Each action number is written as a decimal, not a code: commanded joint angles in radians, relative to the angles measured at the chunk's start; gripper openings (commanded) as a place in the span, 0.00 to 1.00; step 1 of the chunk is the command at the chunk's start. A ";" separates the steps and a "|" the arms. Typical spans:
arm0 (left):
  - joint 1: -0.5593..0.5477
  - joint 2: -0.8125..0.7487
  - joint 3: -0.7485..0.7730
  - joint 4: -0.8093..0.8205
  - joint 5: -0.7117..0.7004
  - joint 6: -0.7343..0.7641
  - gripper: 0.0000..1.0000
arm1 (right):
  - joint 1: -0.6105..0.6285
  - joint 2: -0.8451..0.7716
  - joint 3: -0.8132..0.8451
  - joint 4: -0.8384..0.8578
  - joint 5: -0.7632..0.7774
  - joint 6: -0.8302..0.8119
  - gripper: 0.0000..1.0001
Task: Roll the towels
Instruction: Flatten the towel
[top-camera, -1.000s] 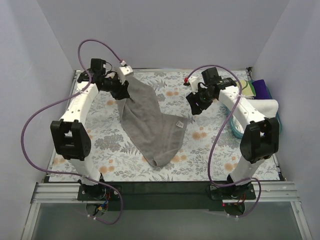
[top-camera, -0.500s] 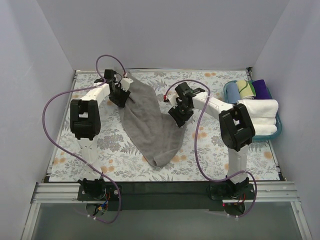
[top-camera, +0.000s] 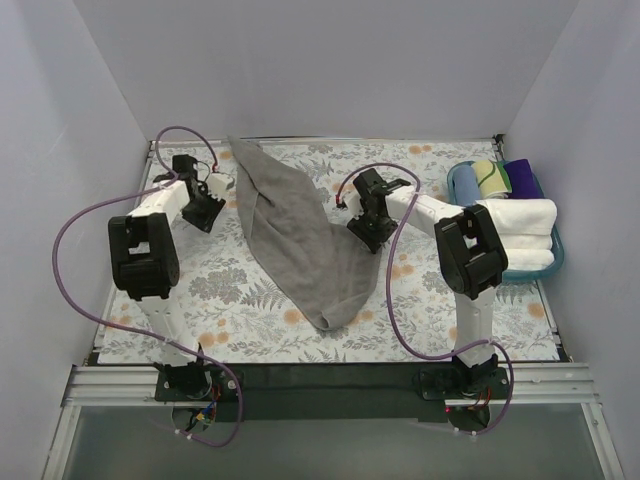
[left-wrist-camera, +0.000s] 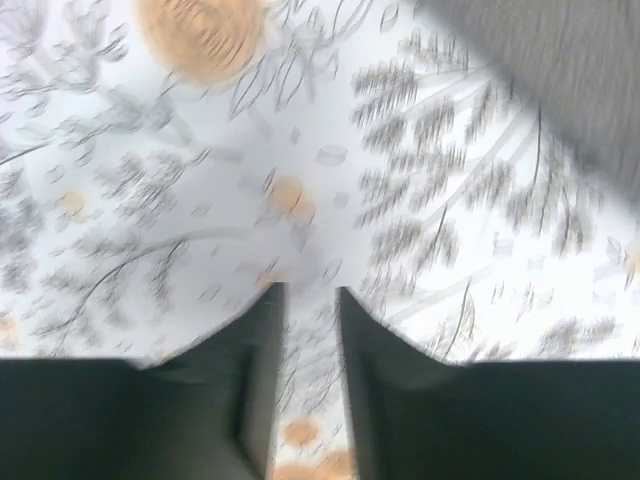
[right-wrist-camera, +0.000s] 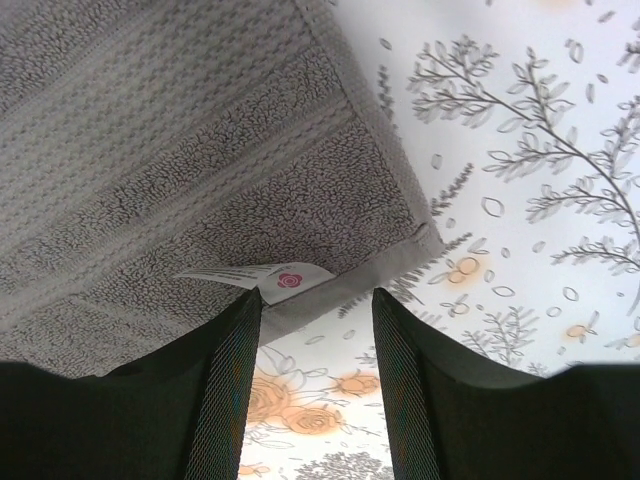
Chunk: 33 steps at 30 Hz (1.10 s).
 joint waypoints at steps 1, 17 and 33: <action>0.014 -0.172 -0.001 0.008 0.157 0.029 0.33 | -0.025 0.038 0.019 -0.030 0.070 -0.053 0.46; -0.263 0.227 0.381 0.031 -0.161 -0.139 0.45 | -0.025 0.015 0.003 -0.059 0.059 -0.043 0.46; -0.150 0.107 0.232 0.071 -0.390 -0.057 0.04 | -0.062 0.084 -0.006 -0.049 0.199 -0.076 0.45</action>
